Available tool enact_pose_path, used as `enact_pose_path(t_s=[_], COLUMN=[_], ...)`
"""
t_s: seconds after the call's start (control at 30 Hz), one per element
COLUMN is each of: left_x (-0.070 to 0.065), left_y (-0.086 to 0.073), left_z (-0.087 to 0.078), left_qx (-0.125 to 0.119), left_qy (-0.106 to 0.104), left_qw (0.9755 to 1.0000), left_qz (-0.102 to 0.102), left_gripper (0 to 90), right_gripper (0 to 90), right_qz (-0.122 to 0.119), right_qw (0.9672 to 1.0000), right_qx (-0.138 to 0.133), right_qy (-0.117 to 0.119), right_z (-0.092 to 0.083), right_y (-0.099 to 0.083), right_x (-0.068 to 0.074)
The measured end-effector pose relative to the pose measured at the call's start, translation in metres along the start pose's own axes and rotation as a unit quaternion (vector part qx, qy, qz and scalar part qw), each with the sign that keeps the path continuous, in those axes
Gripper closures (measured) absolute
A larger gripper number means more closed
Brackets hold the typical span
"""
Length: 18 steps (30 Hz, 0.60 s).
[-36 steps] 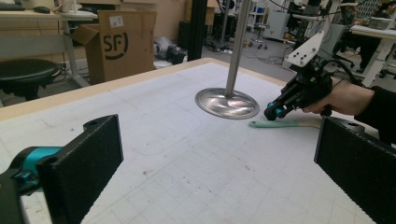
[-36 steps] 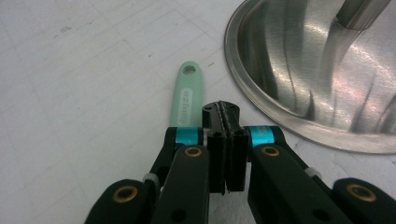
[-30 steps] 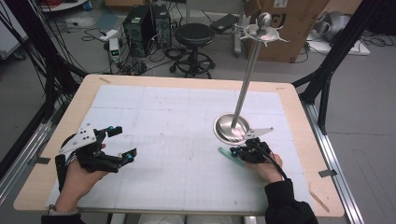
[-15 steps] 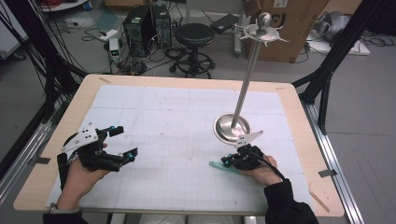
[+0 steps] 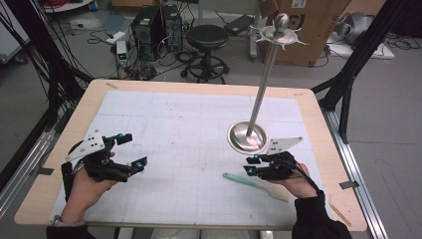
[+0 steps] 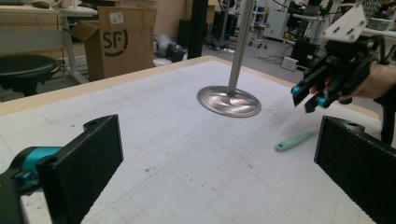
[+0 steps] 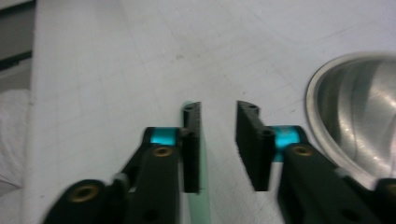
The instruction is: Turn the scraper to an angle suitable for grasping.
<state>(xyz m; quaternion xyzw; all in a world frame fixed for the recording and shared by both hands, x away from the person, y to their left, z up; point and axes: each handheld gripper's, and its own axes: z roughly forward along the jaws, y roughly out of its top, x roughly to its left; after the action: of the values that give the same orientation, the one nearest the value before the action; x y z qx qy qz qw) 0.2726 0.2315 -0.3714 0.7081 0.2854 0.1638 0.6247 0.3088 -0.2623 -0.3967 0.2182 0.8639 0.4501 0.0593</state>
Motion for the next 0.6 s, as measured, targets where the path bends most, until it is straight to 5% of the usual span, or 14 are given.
enact_pose_path(t_s=[0.17, 0.23, 0.37, 0.5, 0.6], left_x=[0.0, -0.001, -0.001, 0.0, 0.0], left_y=[0.0, 0.002, 0.002, 0.001, 0.001], left_z=[0.002, 0.002, 0.004, 0.006, 0.008], left_qx=[-0.001, -0.008, -0.005, -0.001, 0.0], left_qy=[0.006, 0.006, 0.006, 0.007, 0.006], left_qw=[0.9999, 0.9998, 0.9999, 0.9999, 0.9999], left_qz=[0.009, 0.015, 0.014, 0.013, 0.012], left_gripper=[1.7, 1.7, 1.7, 1.7, 1.7], right_gripper=[38.1, 31.8, 12.4, 8.4, 0.2], right_qz=[-0.004, -0.024, -0.004, 0.001, 0.002], right_qw=[0.9998, 0.9996, 0.9997, 0.9998, 0.9993], right_qx=[-0.017, -0.008, 0.02, 0.012, 0.032], right_qy=[0.002, 0.008, 0.01, -0.016, -0.017], right_z=[-0.024, -0.03, -0.035, -0.036, -0.034], right_y=[0.004, 0.004, 0.003, 0.005, 0.006], right_x=[0.001, 0.004, 0.004, 0.006, 0.008])
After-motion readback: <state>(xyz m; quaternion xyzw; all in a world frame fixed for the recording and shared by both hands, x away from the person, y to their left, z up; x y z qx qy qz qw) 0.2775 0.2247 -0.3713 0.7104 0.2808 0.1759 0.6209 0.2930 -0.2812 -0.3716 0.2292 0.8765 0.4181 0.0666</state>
